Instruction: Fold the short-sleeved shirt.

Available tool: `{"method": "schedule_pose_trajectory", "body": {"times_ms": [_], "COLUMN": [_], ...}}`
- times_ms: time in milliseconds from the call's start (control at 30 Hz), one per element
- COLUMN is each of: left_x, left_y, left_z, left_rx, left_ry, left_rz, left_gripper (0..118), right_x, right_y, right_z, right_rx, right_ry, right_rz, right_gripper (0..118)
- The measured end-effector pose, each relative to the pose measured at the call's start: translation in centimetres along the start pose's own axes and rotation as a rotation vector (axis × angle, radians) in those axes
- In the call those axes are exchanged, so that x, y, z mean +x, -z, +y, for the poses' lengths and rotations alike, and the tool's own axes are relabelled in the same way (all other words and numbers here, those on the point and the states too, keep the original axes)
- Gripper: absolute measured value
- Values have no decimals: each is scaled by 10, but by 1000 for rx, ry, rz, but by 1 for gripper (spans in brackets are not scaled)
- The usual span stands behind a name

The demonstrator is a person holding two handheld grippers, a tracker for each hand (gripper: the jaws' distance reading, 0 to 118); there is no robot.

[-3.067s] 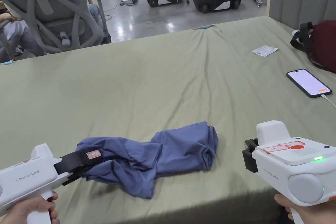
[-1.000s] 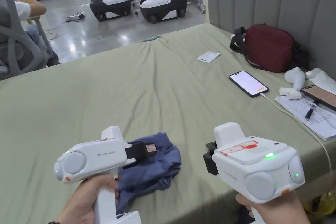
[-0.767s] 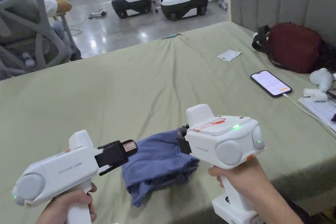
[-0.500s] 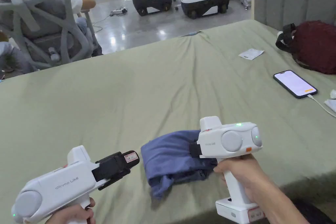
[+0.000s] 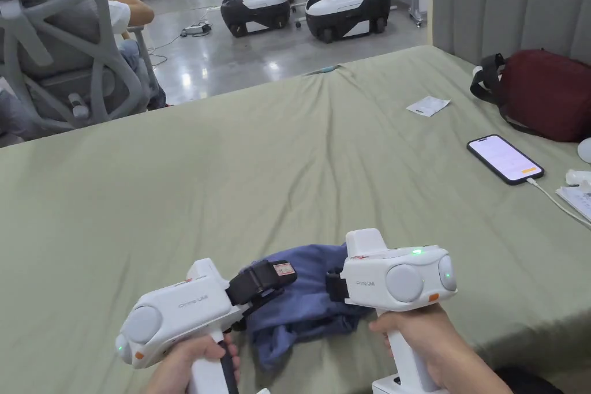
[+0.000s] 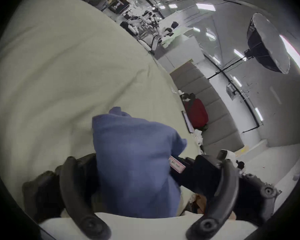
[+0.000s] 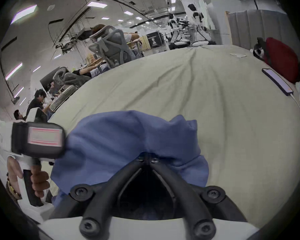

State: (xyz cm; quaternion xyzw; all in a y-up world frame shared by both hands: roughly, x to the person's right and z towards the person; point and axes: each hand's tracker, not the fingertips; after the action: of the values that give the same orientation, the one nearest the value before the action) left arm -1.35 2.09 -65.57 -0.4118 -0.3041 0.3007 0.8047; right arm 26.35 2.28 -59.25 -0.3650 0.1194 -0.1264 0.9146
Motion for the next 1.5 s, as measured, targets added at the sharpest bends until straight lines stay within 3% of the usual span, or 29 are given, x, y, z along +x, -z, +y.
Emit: {"method": "schedule_pose_trajectory", "body": {"times_ms": [33, 67, 167, 267, 400, 600, 700, 800, 900, 933, 1100, 1300, 1433, 1500], "left_x": [0, 0, -9, -9, -23, -84, -132, -186, -236, -255, -324, -380, -379, -371], "left_y": [2, 1, -7, -14, -37, -122, -181, -250, -320, -345, -444, -487, -472, -472], "left_z": [0, 1, 5, 9, 25, 74, 100, 126, 148, 156, 178, 186, 188, 194], "left_rx": [-5, -2, -35, -48, -46, -11, 32, 97, 127, 134, 168, 211, 223, 257], "left_ry": [30, 77, 23, 56, 44, 98, 96, 94, 76, 72, 24, -91, -95, -86], "left_rz": [26, 88, 9, 4, -21, 60, 109, 151, 183, 202, 339, 382, 362, 423], "left_gripper": [56, 49, 44, 43, 43, 43, 43, 43, 43, 43, 44, 44, 53, 84], "right_x": [1, 2, 5, -7, -42, -114, -158, -213, -263, -280, -346, -367, -363, -361], "right_y": [-1, -1, -3, -7, -22, -16, 1, 26, 57, 67, 115, 143, 147, 142], "right_z": [0, 0, 0, 7, 19, 52, 64, 70, 73, 74, 65, 44, 44, 45], "right_rx": [0, -1, -2, -8, 72, 257, 378, 489, 536, 512, 442, 437, 376, 390], "right_ry": [5, 10, 69, 37, -69, -228, -247, -340, -387, -376, -455, -527, -506, -519], "right_rz": [3, 2, 29, 7, -25, -122, -94, -92, 6, 66, 181, 218, 219, 203], "right_gripper": [0, 0, 0, 0, 0, 0, 0, 0, 0, 0, 0, 0, 0, 0]}}
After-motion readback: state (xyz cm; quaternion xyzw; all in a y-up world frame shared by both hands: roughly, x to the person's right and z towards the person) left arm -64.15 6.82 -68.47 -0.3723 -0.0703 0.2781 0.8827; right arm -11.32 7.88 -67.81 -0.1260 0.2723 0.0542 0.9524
